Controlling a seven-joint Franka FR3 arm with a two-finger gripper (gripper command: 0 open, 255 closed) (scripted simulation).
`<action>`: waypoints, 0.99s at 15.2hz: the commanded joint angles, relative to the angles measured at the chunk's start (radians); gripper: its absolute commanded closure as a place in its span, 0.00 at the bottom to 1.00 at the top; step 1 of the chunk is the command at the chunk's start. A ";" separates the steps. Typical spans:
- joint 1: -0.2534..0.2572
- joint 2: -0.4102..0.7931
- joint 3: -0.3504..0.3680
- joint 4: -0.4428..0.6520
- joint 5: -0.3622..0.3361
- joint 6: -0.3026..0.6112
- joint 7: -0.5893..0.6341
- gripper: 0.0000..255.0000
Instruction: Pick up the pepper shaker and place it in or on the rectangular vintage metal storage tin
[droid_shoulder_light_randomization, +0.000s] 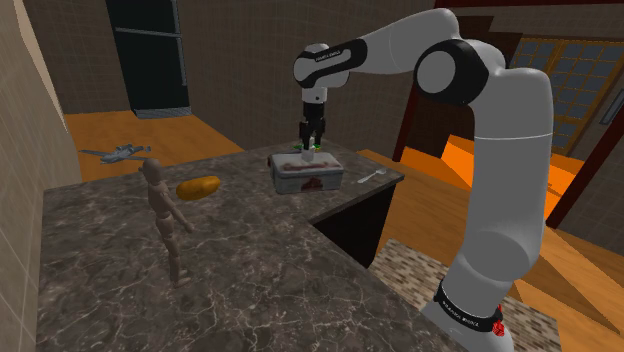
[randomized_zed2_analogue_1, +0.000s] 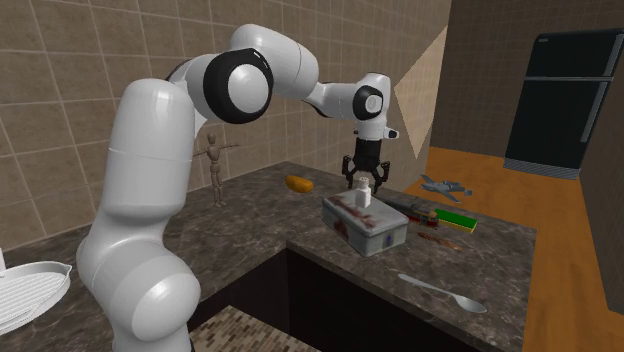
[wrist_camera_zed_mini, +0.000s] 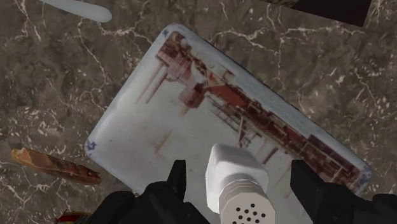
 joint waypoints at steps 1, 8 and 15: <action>0.000 0.000 0.000 0.000 0.000 0.000 0.000 0.00; -0.004 0.007 -0.001 0.137 0.000 -0.130 0.001 0.00; -0.004 0.007 -0.001 0.137 0.000 -0.130 0.001 0.00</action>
